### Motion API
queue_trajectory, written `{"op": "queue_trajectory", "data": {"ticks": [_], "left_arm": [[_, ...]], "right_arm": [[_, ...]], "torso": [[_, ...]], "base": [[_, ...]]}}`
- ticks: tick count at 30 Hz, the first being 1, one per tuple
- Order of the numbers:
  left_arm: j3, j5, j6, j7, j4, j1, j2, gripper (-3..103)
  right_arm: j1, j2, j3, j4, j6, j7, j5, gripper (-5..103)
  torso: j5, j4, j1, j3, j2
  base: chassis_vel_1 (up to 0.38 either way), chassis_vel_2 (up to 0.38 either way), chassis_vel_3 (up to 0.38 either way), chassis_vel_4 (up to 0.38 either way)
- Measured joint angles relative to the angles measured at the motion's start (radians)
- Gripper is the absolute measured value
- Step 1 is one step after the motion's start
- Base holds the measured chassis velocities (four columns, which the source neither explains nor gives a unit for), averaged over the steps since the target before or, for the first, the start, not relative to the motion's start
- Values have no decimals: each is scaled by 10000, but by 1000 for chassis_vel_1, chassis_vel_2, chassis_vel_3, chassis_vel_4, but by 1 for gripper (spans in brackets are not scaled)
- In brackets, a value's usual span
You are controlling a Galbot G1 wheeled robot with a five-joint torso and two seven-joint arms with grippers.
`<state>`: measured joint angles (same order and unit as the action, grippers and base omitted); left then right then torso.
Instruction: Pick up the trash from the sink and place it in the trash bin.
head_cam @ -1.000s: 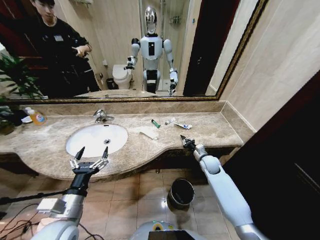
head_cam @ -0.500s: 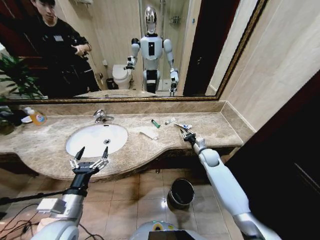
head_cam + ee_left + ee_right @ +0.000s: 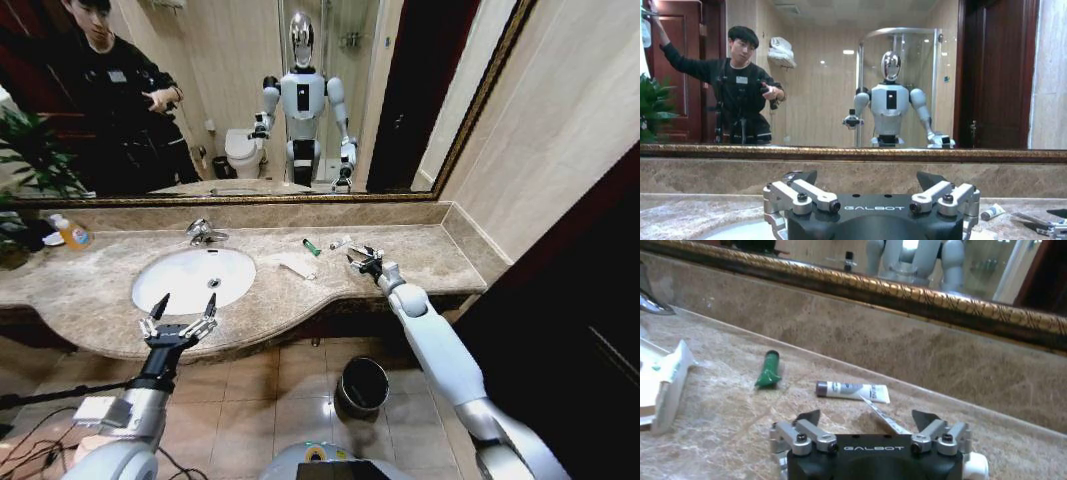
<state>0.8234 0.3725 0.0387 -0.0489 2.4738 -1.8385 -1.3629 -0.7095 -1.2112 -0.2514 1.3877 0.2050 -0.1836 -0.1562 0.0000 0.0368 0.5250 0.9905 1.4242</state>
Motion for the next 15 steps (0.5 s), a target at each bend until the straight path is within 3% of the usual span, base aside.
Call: {"op": "queue_trajectory", "data": {"ticks": [5, 8, 11, 14, 15], "left_arm": [[0, 0, 0, 0, 0, -1, 0, 100], [0, 0, 0, 0, 0, -1, 0, 100], [0, 0, 0, 0, 0, 0, 0, 100], [0, 0, 0, 0, 0, -1, 0, 100], [0, 0, 0, 0, 0, -1, 0, 100]], "right_arm": [[180, -98, -35, -299, 147, 176, -414, 99], [318, -123, -122, -531, 183, 245, -529, 88], [373, -129, -140, -615, 182, 252, -535, 84], [517, -180, -151, -869, 198, 253, -715, 68], [517, -180, -151, -869, 198, 253, -715, 68]], "torso": [[1, 1, 0, 0, 0], [0, 0, 0, 0, 0], [0, 0, 0, 0, 0], [0, 0, 0, 0, 0], [0, 0, 0, 0, 0]], "base": [[0, 0, 0, 0], [0, 0, 0, 0], [0, 0, 0, 0], [0, 0, 0, 0], [0, 0, 0, 0]]}}
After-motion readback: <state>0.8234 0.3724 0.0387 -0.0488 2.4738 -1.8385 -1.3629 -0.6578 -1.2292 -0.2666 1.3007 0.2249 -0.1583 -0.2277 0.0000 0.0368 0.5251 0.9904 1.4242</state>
